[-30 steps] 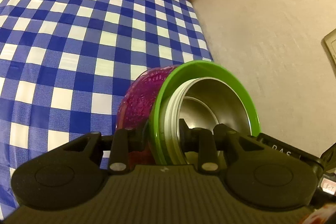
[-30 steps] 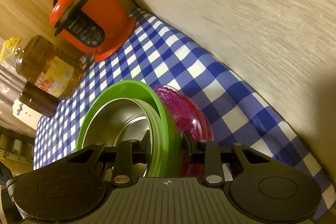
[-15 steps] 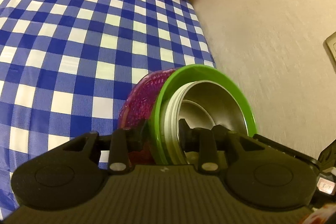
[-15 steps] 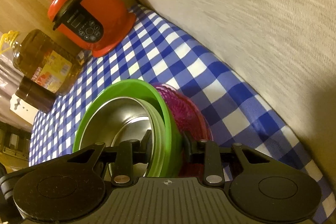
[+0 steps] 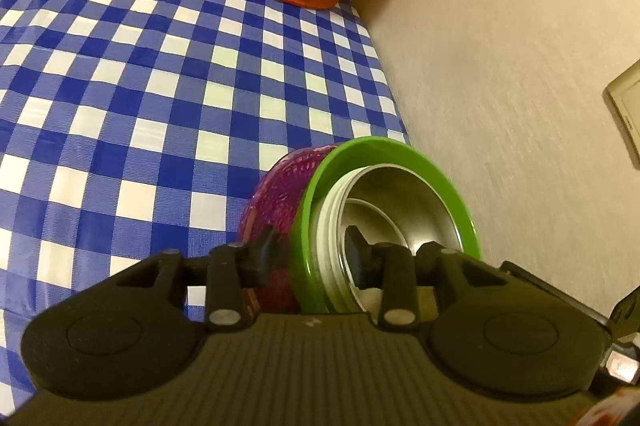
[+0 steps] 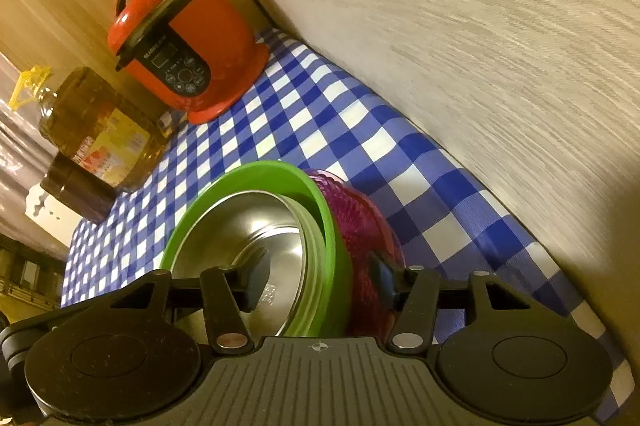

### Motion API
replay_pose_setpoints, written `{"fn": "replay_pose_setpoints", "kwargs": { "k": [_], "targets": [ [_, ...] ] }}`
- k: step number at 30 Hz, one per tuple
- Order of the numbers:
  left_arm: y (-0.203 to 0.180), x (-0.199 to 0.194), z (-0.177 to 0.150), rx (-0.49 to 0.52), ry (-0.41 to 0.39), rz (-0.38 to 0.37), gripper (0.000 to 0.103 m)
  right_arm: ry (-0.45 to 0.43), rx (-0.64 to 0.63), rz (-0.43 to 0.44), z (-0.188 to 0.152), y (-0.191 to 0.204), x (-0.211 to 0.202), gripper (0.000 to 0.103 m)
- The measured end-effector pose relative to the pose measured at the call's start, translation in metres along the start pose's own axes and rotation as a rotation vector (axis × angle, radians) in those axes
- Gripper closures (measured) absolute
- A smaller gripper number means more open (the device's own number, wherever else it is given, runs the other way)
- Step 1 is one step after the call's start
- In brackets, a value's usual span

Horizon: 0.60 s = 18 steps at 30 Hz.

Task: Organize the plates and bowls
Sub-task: 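Lower the nested bowls with both grippers onto the stacked pink plates, then open both grippers to release the green bowl rim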

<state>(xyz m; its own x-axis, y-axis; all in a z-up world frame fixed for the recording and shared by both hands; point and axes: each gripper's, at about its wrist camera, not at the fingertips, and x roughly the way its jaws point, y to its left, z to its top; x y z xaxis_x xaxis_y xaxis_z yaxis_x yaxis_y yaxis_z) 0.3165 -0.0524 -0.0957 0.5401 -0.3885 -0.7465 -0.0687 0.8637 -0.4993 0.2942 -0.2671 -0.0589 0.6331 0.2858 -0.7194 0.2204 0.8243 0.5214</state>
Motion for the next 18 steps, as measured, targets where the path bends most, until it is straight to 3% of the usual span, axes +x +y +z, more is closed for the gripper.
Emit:
{"fn": "replay_pose_setpoints", "kwargs": {
  "k": [12,18],
  "targets": [
    [-0.003,-0.033,-0.018,0.008,-0.029,-0.004,0.063,-0.03,0.0,0.006,-0.007,0.003,-0.03,0.045],
    [-0.006,-0.051,-0.026,0.017,-0.055,0.007,0.055,-0.043,-0.004,0.01,-0.012,0.006,-0.046,0.045]
  ]
}}
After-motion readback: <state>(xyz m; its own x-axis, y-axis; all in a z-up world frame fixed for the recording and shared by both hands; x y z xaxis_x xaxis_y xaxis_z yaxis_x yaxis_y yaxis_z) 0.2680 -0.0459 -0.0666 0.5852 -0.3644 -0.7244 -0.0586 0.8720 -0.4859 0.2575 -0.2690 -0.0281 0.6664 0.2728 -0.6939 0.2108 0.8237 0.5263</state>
